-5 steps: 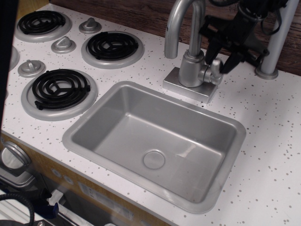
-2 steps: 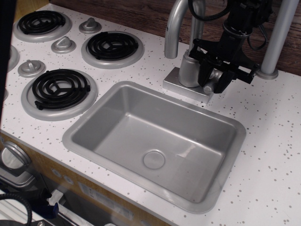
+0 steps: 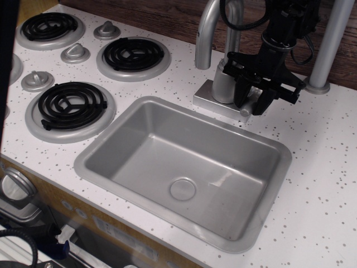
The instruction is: Lever vertical to front
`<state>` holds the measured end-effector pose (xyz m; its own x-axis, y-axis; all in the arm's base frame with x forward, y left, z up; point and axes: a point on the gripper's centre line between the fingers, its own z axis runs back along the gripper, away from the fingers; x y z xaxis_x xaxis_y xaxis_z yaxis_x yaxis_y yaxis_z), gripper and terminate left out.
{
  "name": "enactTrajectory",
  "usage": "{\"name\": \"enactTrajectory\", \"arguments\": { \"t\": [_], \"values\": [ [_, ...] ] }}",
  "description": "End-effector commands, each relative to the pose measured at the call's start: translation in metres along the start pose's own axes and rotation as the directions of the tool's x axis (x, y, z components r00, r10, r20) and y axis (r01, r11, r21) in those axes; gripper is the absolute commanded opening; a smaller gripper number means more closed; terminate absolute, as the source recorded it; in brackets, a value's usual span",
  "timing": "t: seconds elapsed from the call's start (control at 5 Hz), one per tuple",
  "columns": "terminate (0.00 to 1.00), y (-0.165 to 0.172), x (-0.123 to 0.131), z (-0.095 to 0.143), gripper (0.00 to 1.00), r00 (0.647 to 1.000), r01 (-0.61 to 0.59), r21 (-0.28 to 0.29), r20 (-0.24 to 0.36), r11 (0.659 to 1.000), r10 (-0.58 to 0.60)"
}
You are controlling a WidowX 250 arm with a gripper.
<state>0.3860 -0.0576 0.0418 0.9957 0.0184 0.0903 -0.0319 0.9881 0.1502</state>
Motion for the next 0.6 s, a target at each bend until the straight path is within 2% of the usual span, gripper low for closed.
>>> {"name": "enactTrajectory", "arguments": {
  "t": [0.0,0.4],
  "values": [
    [0.0,0.005,0.01,0.012,1.0,0.999,-0.006,-0.016,0.049,1.0,0.007],
    [0.0,0.006,0.006,0.039,1.0,1.0,-0.016,0.044,0.016,0.999,0.015]
  ]
}}
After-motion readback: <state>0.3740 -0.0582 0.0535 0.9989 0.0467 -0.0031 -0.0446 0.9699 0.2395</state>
